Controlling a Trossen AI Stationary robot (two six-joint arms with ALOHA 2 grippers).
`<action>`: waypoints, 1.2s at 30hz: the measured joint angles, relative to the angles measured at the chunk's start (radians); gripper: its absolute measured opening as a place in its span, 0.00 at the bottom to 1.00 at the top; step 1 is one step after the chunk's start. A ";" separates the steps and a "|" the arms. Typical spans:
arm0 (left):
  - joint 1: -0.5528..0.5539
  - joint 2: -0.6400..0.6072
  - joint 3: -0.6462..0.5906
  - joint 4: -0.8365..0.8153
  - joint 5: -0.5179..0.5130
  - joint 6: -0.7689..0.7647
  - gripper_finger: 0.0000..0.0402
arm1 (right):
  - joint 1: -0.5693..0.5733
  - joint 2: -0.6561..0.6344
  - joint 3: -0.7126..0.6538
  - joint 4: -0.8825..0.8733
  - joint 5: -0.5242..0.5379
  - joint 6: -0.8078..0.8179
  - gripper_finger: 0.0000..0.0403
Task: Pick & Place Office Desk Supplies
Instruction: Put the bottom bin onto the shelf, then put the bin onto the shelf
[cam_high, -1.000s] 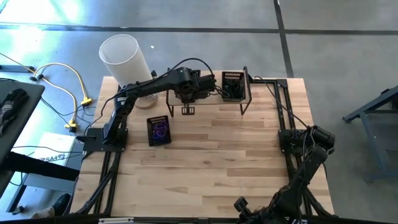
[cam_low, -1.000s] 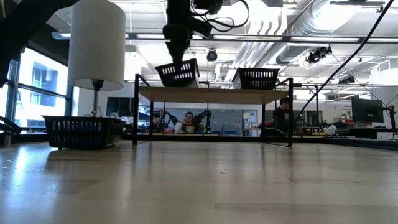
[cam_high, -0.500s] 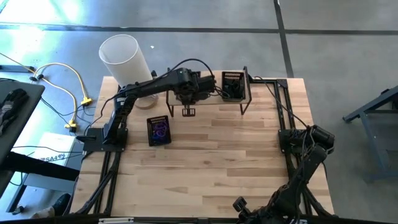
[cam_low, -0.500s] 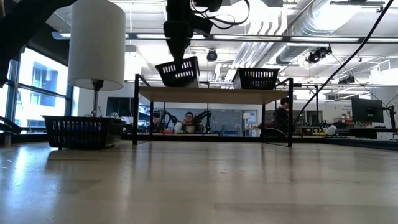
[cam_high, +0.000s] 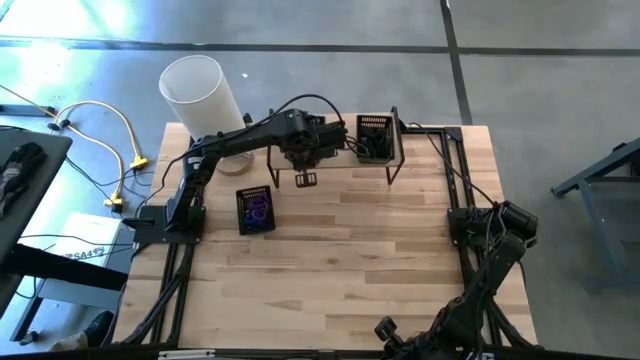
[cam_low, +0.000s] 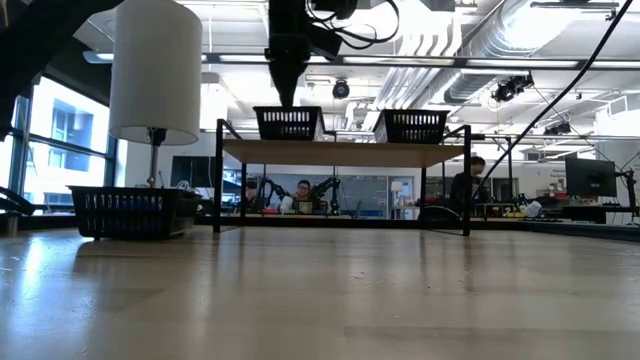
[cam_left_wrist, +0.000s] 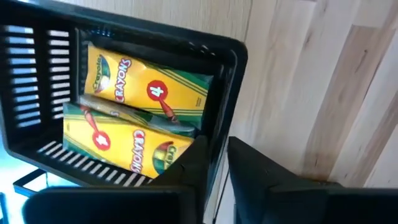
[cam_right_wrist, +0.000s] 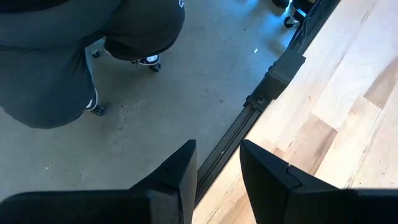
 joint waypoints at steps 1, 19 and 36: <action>0.000 0.000 0.000 0.000 0.000 -0.008 0.15 | 0.000 0.000 0.000 0.000 0.000 -0.001 0.27; -0.104 -0.001 0.000 0.000 -0.228 0.108 0.33 | 0.000 0.000 0.000 0.007 0.003 -0.014 0.27; -0.350 -0.154 0.000 0.000 0.027 -0.069 0.33 | 0.000 0.000 0.000 0.042 0.003 -0.020 0.27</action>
